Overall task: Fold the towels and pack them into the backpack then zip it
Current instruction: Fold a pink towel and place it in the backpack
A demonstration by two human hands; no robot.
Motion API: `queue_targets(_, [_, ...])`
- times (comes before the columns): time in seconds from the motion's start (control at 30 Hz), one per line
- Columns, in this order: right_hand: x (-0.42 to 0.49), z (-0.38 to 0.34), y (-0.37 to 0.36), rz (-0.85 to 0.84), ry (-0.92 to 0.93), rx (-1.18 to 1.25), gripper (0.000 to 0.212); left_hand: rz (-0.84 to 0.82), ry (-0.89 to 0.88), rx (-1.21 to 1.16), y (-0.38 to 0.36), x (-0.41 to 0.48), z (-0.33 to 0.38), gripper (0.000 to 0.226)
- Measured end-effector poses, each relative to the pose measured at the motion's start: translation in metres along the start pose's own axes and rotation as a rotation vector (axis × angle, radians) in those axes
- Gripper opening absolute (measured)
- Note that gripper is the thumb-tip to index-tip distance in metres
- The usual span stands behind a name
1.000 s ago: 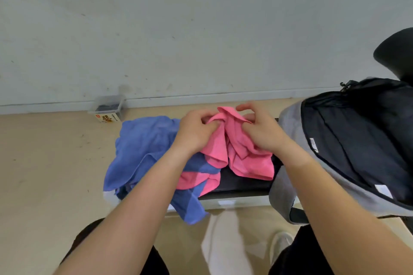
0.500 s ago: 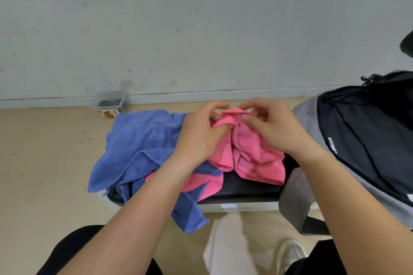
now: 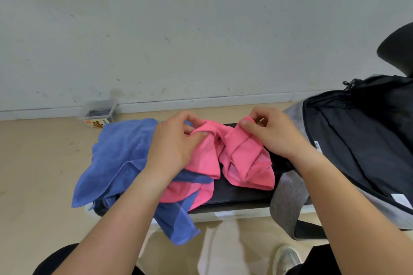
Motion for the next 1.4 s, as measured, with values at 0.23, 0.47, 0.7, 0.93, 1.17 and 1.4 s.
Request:
queue_targets(0.23, [-0.009, -0.021, -0.017, 0.007, 0.010, 0.179, 0.010, -0.090, 0.111, -0.119, 0.000, 0.000, -0.001, 0.020])
queue_targets(0.47, [-0.020, -0.030, -0.044, -0.038, 0.050, 0.264, 0.010, -0.294, 0.254, -0.812, -0.006, -0.007, 0.014, 0.049])
queue_targets(0.7, [-0.020, -0.026, -0.042, -0.058, -0.026, 0.380, 0.006, -0.376, -0.037, -0.506, -0.013, -0.010, 0.017, 0.030])
queue_targets(0.93, [-0.026, -0.029, -0.032, -0.110, -0.053, 0.506, 0.010, -0.169, -0.210, -0.166, -0.005, 0.000, 0.019, 0.016])
queue_targets(1.17, [-0.039, -0.026, -0.017, -0.158, -0.001, 0.583, 0.010, -0.053, -0.291, -0.027, -0.016, 0.002, 0.030, 0.026])
queue_targets(1.4, [-0.044, -0.018, -0.013, -0.169, 0.000, 0.634, 0.013, -0.073, -0.253, -0.072, -0.029, 0.001, 0.034, 0.030])
Point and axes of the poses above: each hand's wrist, its own x-axis towards the middle knuckle, its own y-axis out of the back of the hand, z = x × y, the point moved 5 cm from there along x, towards the middle knuckle, and after that the axes turned 5 degrees about -y, right-handed, at the moved point
